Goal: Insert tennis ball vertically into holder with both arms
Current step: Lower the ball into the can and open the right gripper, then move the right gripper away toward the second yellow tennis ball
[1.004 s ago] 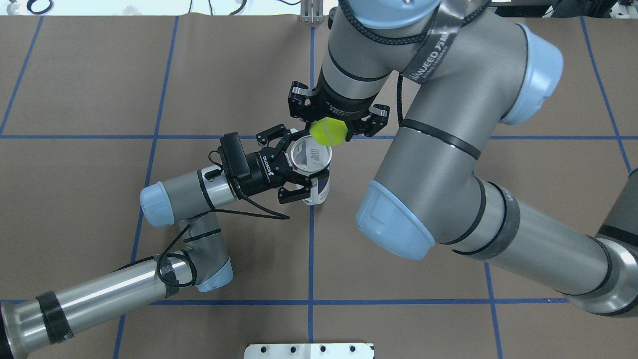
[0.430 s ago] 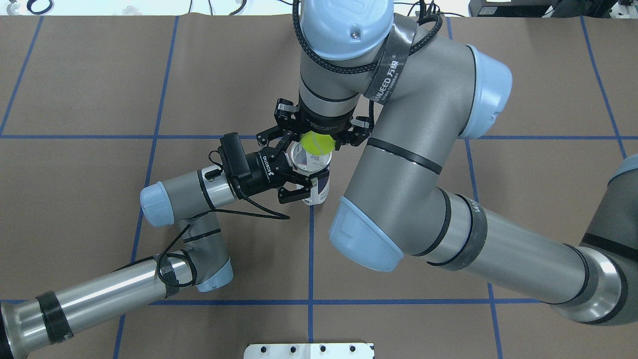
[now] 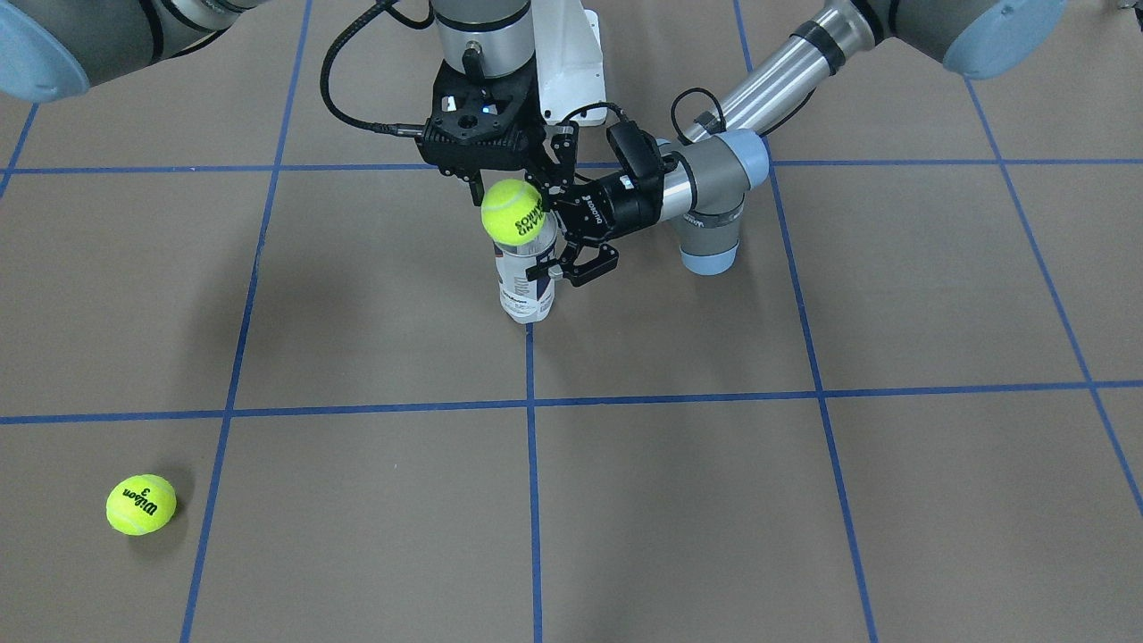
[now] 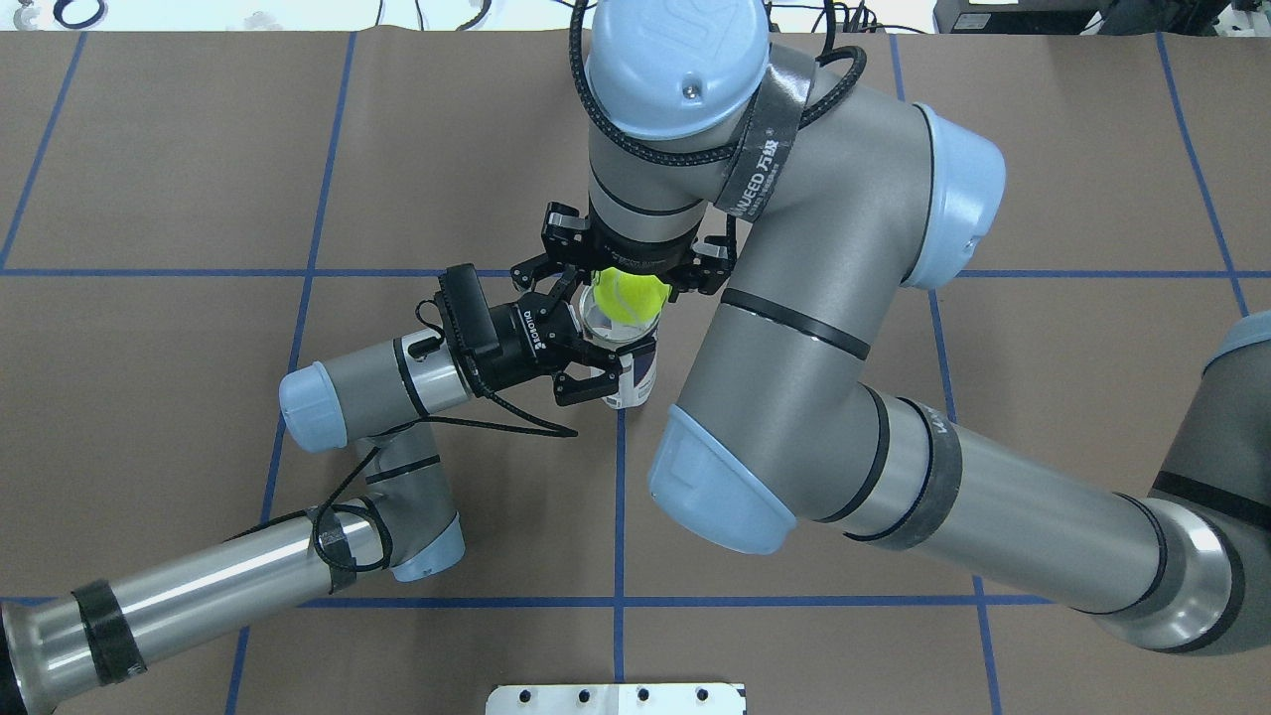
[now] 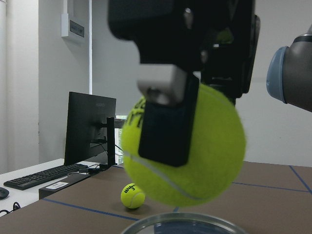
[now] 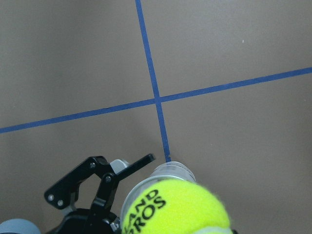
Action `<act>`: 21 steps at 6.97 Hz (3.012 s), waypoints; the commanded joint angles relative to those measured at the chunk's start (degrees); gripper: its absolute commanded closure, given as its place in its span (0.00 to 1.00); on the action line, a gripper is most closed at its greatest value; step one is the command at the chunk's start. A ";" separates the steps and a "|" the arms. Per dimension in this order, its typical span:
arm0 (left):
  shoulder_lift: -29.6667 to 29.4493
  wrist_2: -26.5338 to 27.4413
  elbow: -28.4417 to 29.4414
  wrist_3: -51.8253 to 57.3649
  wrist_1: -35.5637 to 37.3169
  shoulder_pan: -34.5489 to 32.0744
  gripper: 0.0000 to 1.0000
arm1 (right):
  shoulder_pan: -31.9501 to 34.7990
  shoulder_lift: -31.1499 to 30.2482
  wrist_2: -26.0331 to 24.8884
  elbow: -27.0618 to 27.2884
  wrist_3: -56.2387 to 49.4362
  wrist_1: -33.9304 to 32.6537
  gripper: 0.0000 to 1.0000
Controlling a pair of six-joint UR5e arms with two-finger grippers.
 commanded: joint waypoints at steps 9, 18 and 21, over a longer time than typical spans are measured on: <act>-0.09 0.00 0.00 0.08 0.09 0.00 0.01 | 7.68 -8.63 2.21 4.83 -16.74 -0.18 0.01; 0.00 0.00 -0.79 -0.01 -0.09 0.00 0.01 | 30.30 -17.54 14.62 -41.88 -47.31 48.20 0.01; 0.09 0.00 -0.79 -0.01 -0.09 -0.09 0.01 | 28.38 -17.89 12.70 -44.29 -46.25 50.18 0.01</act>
